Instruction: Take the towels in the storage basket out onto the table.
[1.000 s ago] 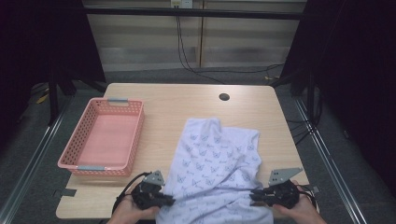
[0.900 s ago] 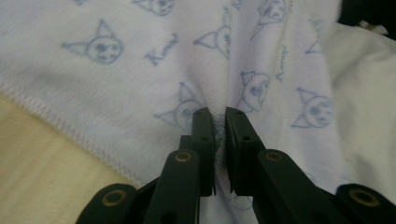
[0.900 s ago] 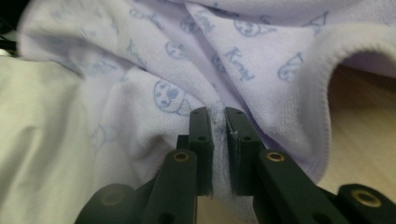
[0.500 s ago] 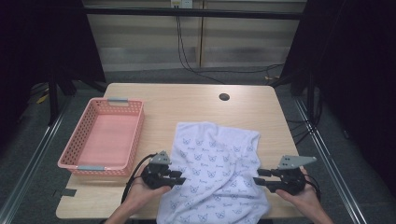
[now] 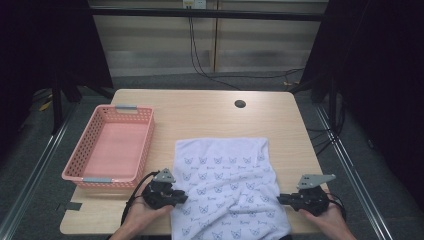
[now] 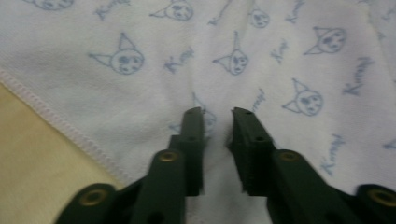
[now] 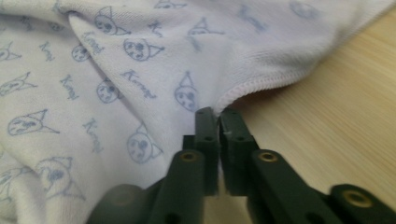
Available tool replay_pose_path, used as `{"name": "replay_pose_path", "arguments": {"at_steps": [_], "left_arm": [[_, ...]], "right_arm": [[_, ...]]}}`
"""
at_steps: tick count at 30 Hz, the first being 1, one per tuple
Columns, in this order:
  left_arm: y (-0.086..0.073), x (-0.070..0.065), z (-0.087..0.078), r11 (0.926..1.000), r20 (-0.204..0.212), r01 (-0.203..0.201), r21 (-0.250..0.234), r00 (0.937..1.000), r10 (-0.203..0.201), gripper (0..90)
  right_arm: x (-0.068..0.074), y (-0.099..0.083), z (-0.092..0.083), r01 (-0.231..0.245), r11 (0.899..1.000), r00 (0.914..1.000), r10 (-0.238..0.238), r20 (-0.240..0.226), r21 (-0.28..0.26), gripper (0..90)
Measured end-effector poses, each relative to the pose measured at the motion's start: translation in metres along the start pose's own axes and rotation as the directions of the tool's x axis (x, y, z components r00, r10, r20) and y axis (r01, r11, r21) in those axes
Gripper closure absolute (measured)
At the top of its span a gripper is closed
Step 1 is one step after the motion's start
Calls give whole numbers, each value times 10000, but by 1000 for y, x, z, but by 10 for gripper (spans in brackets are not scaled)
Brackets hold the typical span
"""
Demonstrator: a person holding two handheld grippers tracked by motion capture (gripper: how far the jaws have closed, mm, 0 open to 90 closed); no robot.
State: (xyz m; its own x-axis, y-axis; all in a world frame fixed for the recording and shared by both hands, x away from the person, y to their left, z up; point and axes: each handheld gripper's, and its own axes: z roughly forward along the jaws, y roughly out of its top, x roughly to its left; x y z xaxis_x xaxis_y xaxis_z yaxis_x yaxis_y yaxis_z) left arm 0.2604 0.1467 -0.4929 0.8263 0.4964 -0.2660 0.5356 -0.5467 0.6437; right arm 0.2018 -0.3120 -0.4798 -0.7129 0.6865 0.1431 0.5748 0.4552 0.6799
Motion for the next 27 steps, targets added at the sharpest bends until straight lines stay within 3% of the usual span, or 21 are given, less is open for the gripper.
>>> {"name": "replay_pose_path", "arguments": {"at_steps": [4, 8, 10, 13, 15, 18, 20, 22, 25, 26, 27], "left_arm": [[5, 5, 3, 9996, -198, 231, -150, 9995, -234, 633], [17, 14, 11, 9998, -439, 109, -165, 9990, -116, 685], [21, 18, 14, 9997, -567, 168, -199, 9982, -179, 689], [23, 19, 16, 9997, -878, -12, -236, 9961, -9, 691], [25, 21, 17, 9995, -1373, -254, -197, 9903, 225, 720], [26, 23, 19, 9990, -1065, -171, -413, 9942, 126, 630], [25, 18, 19, 9984, -1139, -440, -367, 9927, 395, 573], [24, 12, 20, 9972, -1132, -718, -226, 9912, 688, 566], [18, 4, 17, 9984, -608, -533, -186, 9968, 521, 514], [16, 2, 15, 9985, -457, -531, -135, 9976, 525, 514], [14, -2, 14, 9983, -269, -581, -43, 9980, 579, 514]], "right_arm": [[-5, 6, -8, -254, 9978, 9984, 284, 492, -617, 610], [-11, 28, 4, -219, 9937, 9993, 252, 282, -1102, 618], [-11, 35, 19, 108, 9971, 9999, -114, -71, -756, 619], [-13, 35, 43, 373, 9989, 9993, -374, 36, 292, 621], [-15, 31, 47, 429, 9985, 9987, -438, 253, 350, 670], [-11, 27, 41, 756, 9951, 9933, -808, 829, 640, 716], [-9, 20, 34, 761, 9949, 9943, -807, 699, 667, 835], [-8, 13, 27, 542, 9962, 9961, -587, 664, 678, 856], [-5, 2, 15, 334, 9962, 9986, -365, 374, 804, 859], [-1, -2, 10, 435, 9944, 9990, -447, 101, 965, 859], [2, -5, 8, 520, 9938, 9985, -535, 128, 988, 859]]}}
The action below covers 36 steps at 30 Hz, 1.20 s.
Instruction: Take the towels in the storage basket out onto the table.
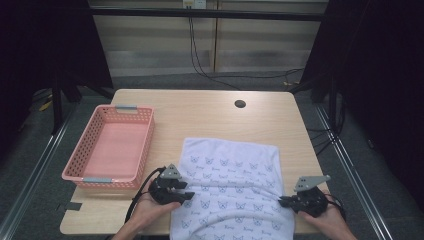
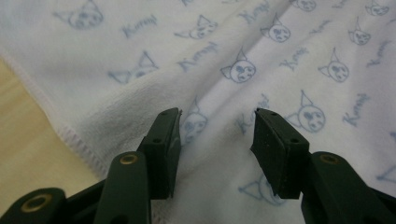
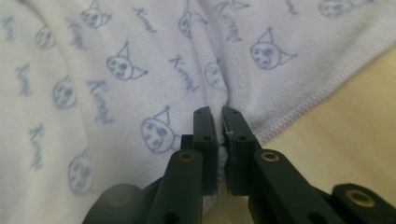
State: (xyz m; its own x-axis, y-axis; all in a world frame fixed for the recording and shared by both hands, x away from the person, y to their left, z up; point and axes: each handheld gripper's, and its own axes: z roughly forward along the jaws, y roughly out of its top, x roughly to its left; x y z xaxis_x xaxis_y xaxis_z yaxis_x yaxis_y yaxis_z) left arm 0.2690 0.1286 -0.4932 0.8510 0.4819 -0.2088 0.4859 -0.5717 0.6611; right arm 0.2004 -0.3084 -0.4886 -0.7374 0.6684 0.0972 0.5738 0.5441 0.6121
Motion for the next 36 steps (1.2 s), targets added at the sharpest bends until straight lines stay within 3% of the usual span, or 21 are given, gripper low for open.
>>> {"name": "replay_pose_path", "arguments": {"at_steps": [2, 4, 5, 7, 9, 10, 11, 13, 18, 20, 23, 24, 26, 28, 32, 35, 36], "left_arm": [[-4, -10, -4, 9988, -127, -337, 345, 9993, 342, 514], [-8, -17, -7, 9980, -175, -511, 365, 9985, 518, 511], [-11, -19, -10, 9986, -221, -408, 332, 9989, 415, 512], [-13, -18, -13, 9998, -109, -202, -60, 9997, 201, 546], [-8, -10, -16, 9985, 202, 115, -534, 9997, -104, 579], [-4, -4, -17, 9957, 53, 335, -864, 9994, -332, 594], [0, 0, -17, 9943, 127, 478, -955, 9988, -468, 613], [7, 9, -15, 9905, -131, 598, -1241, 9980, -619, 644], [22, 27, 5, 9933, -357, 646, -956, 9970, -682, 627], [26, 35, 11, 9933, -421, 774, -854, 9958, -812, 591], [26, 38, 16, 9947, -606, 685, -768, 9955, -733, 574], [25, 38, 18, 9969, -675, 596, -509, 9957, -630, 571], [24, 38, 17, 9970, -678, 523, -575, 9961, -562, 574], [22, 33, 17, 9978, -1050, 356, -559, 9936, -413, 591], [18, 24, 16, 9987, -1187, -38, -505, 9929, -23, 576], [11, 15, 11, 9988, -734, -143, -464, 9972, 108, 576], [5, 10, 7, 9989, -435, 42, -473, 9990, -63, 576]], "right_arm": [[3, -2, -2, 130, 9998, 9998, -128, -125, 152, 855], [2, -1, -2, 25, 9999, 9996, -22, -296, 103, 801], [1, -1, -1, -64, 10000, 9990, 60, -434, -77, 705], [-1, 0, -4, -176, 9989, 9996, 166, -229, -440, 647], [-3, 3, -9, -416, 9913, 9991, 401, -150, -1248, 571], [-4, 6, -11, -485, 9874, 9988, 481, -61, -1507, 573], [-5, 11, -13, -525, 9815, 9984, 556, 119, -1839, 565], [-7, 16, -13, -752, 9737, 9968, 796, 119, -2152, 544], [-17, 34, 7, -825, 9793, 9963, 858, 98, -1851, 491], [-21, 43, 21, -696, 9869, 9972, 727, 168, -1453, 481], [-25, 53, 35, -602, 9910, 9978, 632, 216, -1192, 467], [-26, 56, 39, -622, 9913, 9977, 648, 191, -1158, 468], [-26, 60, 46, -437, 9948, 9985, 466, 290, -923, 507], [-23, 58, 50, -146, 9978, 9998, 156, 150, -654, 560], [-15, 50, 44, 114, 9987, 9995, -100, 284, -492, 618], [-12, 45, 40, 148, 9987, 9997, -139, 190, -484, 616], [-8, 39, 36, 136, 9987, 9999, -137, -23, -497, 616]]}}
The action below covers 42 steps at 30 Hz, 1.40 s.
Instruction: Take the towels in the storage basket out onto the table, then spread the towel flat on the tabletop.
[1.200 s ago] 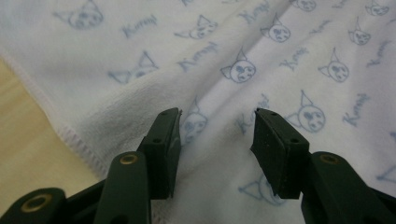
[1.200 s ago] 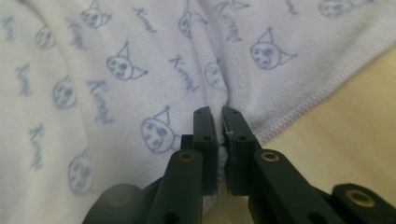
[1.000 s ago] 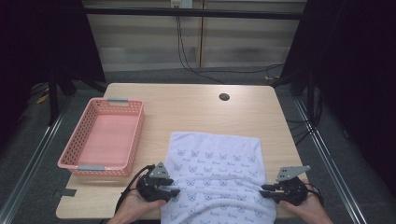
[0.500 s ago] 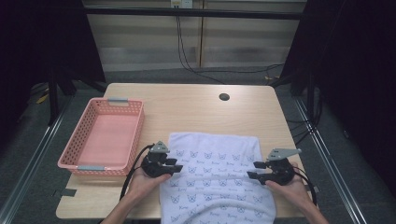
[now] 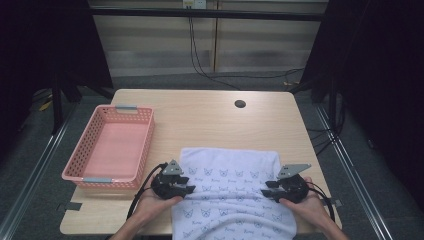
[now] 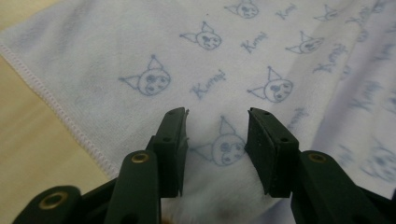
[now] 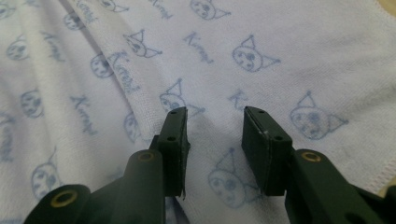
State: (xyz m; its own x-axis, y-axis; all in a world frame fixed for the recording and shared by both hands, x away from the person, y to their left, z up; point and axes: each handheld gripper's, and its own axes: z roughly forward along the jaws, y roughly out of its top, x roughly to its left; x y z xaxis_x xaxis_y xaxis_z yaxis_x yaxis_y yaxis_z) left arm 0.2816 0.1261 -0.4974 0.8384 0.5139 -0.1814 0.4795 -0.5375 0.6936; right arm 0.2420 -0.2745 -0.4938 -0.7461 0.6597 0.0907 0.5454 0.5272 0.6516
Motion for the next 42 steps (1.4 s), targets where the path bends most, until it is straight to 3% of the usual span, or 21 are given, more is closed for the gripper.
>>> {"name": "replay_pose_path", "arguments": {"at_steps": [5, 8, 13, 14, 15, 16, 17, 19, 20, 22, 23, 26, 29, 35, 36, 39, 41, 42], "left_arm": [[-9, -14, -8, 9994, 289, -237, 258, 9993, 229, 577], [-19, -31, -18, 9978, 678, -367, 546, 9972, 329, 577], [-23, -38, -24, 9961, 788, -565, 683, 9956, 511, 578], [-14, -30, -23, 9990, 573, -254, 381, 9981, 232, 563], [-14, -30, -23, 9990, 573, -254, 381, 9981, 232, 557], [-3, -19, -22, 10000, 398, 3, -11, 9992, -2, 550], [-3, -19, -22, 10000, 398, 3, -11, 9992, -2, 550], [5, -7, -16, 9998, 142, 44, -201, 9999, -41, 547], [9, 0, -13, 9994, 25, 231, -271, 9997, -231, 538], [16, 16, -4, 9980, -179, 576, -267, 9982, -581, 535], [18, 19, -2, 9978, -213, 637, -199, 9977, -641, 516], [23, 24, 1, 9978, -474, 595, -278, 9970, -607, 493], [21, 30, 3, 9962, -561, 812, -323, 9950, -829, 476], [17, 38, 4, 9933, -1053, 1115, -292, 9879, -1140, 415], [16, 39, 5, 9931, -969, 1125, -341, 9886, -1153, 409], [16, 40, 2, 9914, -1225, 1209, -508, 9844, -1263, 396], [16, 43, 2, 9911, -1263, 1260, -417, 9834, -1304, 393], [15, 43, 4, 9895, -1431, 1396, -387, 9792, -1437, 384]], "right_arm": [[9, -9, -9, 10, 9999, 9993, -6, -375, 127, 617], [24, -19, -18, 67, 9996, 9964, -43, -844, 279, 638], [34, -23, -24, 241, 9988, 9940, -194, -1081, 423, 633], [25, -18, -28, -184, 9997, 9966, 170, -802, -166, 613], [25, -18, -28, -184, 9997, 9966, 170, -802, -166, 613], [10, -12, -35, -632, 9950, 9979, 622, -151, -778, 592], [10, -12, -35, -632, 9950, 9979, 622, -151, -778, 592], [-6, -7, -39, -849, 9904, 9958, 881, 242, -1093, 573], [-21, -2, -38, -981, 9893, 9911, 1070, 794, -1080, 538], [-29, 0, -36, -1042, 9880, 9888, 1152, 948, -1140, 525], [-40, 3, -31, -1144, 9870, 9871, 1258, 986, -1132, 519], [-51, 6, -19, -1189, 9885, 9861, 1285, 1055, -931, 484], [-61, 7, -6, -1333, 9888, 9851, 1396, 1002, -667, 452], [-67, 1, 1, -1462, 9873, 9843, 1515, 904, -620, 431], [-66, 1, 1, -1508, 9870, 9839, 1552, 889, -552, 433], [-63, 2, 2, -1192, 9914, 9894, 1231, 771, -533, 445], [-62, 2, 2, -1101, 9923, 9901, 1144, 814, -565, 472], [-58, 0, 1, -863, 9947, 9931, 903, 752, -556, 556]]}}
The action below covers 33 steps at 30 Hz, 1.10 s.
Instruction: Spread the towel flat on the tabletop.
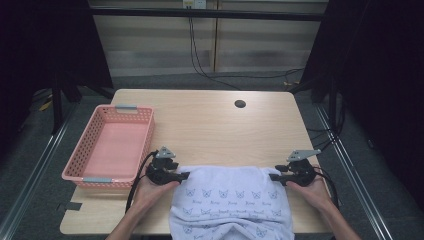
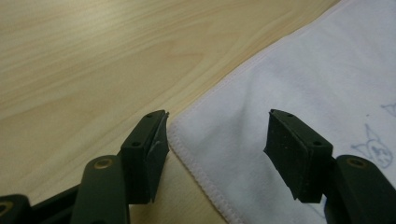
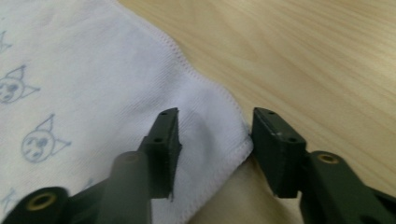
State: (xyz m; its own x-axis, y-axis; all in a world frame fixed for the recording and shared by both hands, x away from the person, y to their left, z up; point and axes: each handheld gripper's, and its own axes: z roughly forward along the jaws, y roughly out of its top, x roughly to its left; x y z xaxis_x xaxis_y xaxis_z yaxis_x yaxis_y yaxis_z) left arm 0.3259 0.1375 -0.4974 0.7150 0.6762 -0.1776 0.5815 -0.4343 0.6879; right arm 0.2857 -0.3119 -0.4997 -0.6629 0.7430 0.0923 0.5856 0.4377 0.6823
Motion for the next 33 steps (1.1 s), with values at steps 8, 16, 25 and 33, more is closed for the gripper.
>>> {"name": "replay_pose_path", "arguments": {"at_steps": [8, 16, 25, 33], "left_arm": [[-1, -1, 2, 9994, 48, -349, 48, 9994, 349, 418], [-1, -11, 6, 9980, 1067, -612, 162, 9925, 592, 845], [4, -28, -11, 9957, 1797, -476, -799, 9818, 614, 859], [5, -30, -29, 9901, 1995, -532, -1301, 9767, 787, 860]], "right_arm": [[11, -5, -4, 165, 9998, 9998, -164, -152, 63, 816], [13, -4, -6, -37, 9999, 9999, 39, -151, 155, 853], [20, -8, -44, -683, 9893, 9976, 665, -188, -1288, 861], [55, -14, -68, -387, 9836, 9992, 365, -154, -1761, 861]]}}
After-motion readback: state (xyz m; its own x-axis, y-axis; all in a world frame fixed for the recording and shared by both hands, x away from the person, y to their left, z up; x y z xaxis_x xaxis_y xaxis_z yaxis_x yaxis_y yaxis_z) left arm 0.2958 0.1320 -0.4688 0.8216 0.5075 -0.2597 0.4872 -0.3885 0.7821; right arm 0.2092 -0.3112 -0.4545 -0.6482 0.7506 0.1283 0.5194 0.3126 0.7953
